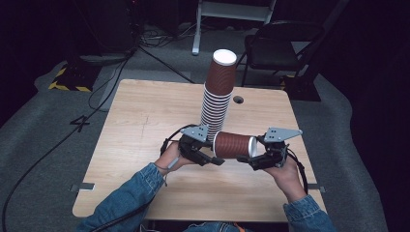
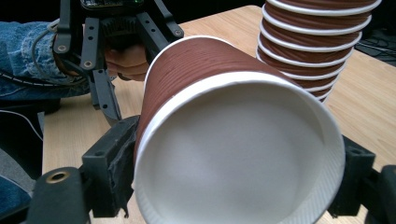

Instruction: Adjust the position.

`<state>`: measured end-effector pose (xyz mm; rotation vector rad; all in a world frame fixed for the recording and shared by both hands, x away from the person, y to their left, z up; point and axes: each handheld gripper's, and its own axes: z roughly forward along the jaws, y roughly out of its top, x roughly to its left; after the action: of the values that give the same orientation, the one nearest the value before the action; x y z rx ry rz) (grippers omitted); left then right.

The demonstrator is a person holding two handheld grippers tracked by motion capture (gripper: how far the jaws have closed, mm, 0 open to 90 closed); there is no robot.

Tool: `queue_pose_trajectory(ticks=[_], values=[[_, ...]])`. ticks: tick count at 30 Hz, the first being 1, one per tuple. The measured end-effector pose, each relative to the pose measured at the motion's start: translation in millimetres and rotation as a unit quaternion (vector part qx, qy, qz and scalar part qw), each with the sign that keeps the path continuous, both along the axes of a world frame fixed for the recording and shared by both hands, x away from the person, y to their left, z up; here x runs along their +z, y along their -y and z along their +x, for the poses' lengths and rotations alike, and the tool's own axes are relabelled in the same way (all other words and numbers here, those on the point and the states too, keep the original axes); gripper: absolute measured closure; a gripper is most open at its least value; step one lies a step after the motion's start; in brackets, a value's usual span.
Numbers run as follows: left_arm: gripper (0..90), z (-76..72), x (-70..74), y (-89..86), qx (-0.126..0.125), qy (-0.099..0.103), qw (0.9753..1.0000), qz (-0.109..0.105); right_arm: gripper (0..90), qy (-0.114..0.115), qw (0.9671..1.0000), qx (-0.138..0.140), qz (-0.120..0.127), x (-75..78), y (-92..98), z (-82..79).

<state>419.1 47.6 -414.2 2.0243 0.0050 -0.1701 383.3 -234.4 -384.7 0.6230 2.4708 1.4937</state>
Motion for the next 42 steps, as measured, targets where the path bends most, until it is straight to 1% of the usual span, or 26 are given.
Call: queue_pose_trajectory(ticks=[1, 4, 7, 13, 16, 23, 24, 26, 28, 30, 31, 32, 34, 35, 37, 40, 41, 42], values=[[58.8, -0.1, -0.3, 0.3, -0.001, 0.002, 1.0, 0.004, 20.5, -0.001, 1.0, 0.001, -0.002, -0.4, -0.4, 0.0], [68.5, 0.5, -0.8, -0.9, -0.002, 0.004, 1.0, 0.005, 20.4, -0.002, 1.0, 0.005, -0.004, -0.8, -1.5, -0.3], [74.9, 0.8, -0.3, -2.4, -0.001, 0.0, 1.0, 0.0, 20.4, -0.002, 0.9999, 0.011, -0.007, 0.1, -2.4, -1.3], [79.0, 0.5, 0.0, -3.3, -0.004, -0.006, 1.0, -0.003, 20.2, -0.005, 0.9998, 0.015, -0.009, -0.4, -2.0, -0.2], [80.5, 0.1, -0.3, -3.3, -0.008, -0.007, 0.9999, -0.002, 20.2, -0.003, 0.9998, 0.017, -0.013, -0.2, -2.2, -0.6], [82.3, -1.8, 0.7, -2.3, -0.018, 0.003, 0.9998, 0.004, 19.8, -0.008, 0.9995, 0.027, -0.017, -1.0, -1.6, 0.4], [83.1, -2.3, 0.9, -2.1, -0.021, 0.004, 0.9997, 0.005, 19.1, -0.014, 0.9993, 0.031, -0.018, -1.4, -1.2, 1.0], [83.2, -4.3, 1.5, -0.8, -0.026, 0.01, 0.9996, 0.011, 18.4, -0.021, 0.9988, 0.037, -0.026, -1.9, -1.5, 2.1], [83.2, -4.2, 1.1, 0.0, -0.036, 0.006, 0.9993, 0.013, 16.5, -0.023, 0.9984, 0.042, -0.03, -1.7, -1.6, 2.5], [83.2, -5.1, 0.4, 1.4, -0.043, 0.008, 0.9988, 0.022, 15.0, -0.03, 0.9978, 0.049, -0.033, -1.3, -2.5, 2.9], [83.1, -5.7, 0.0, 2.3, -0.045, 0.009, 0.9985, 0.028, 13.4, -0.03, 0.9974, 0.053, -0.038, -0.9, -3.1, 3.0], [83.2, -5.7, 0.0, 2.3, -0.045, 0.009, 0.9985, 0.028, 13.4, -0.03, 0.9974, 0.053, -0.038, -0.9, -3.1, 3.0], [83.2, -7.4, -0.9, 5.0, -0.051, 0.012, 0.9978, 0.04, 9.3, -0.038, 0.9962, 0.058, -0.053, 0.4, -4.4, 3.7], [83.2, -8.1, -1.1, 6.4, -0.055, 0.015, 0.9973, 0.046, 8.8, -0.041, 0.9959, 0.058, -0.056, 1.6, -4.4, 4.2], [83.2, -9.3, -1.3, 8.2, -0.056, 0.017, 0.9966, 0.057, 6.4, -0.047, 0.9954, 0.058, -0.06, 5.3, -3.6, 5.6], [83.1, -10.0, -2.3, 10.0, -0.056, 0.02, 0.9959, 0.068, 4.7, -0.053, 0.9948, 0.056, -0.067, 14.6, -2.8, 7.7], [83.0, -9.6, -3.3, 10.5, -0.055, 0.017, 0.9956, 0.074, 3.9, -0.054, 0.9945, 0.056, -0.071, 16.9, -3.1, 8.1], [83.0, -9.1, -4.3, 11.1, -0.056, 0.018, 0.9955, 0.074, 3.7, -0.055, 0.9939, 0.054, -0.078, 20.8, -4.1, 8.7]])
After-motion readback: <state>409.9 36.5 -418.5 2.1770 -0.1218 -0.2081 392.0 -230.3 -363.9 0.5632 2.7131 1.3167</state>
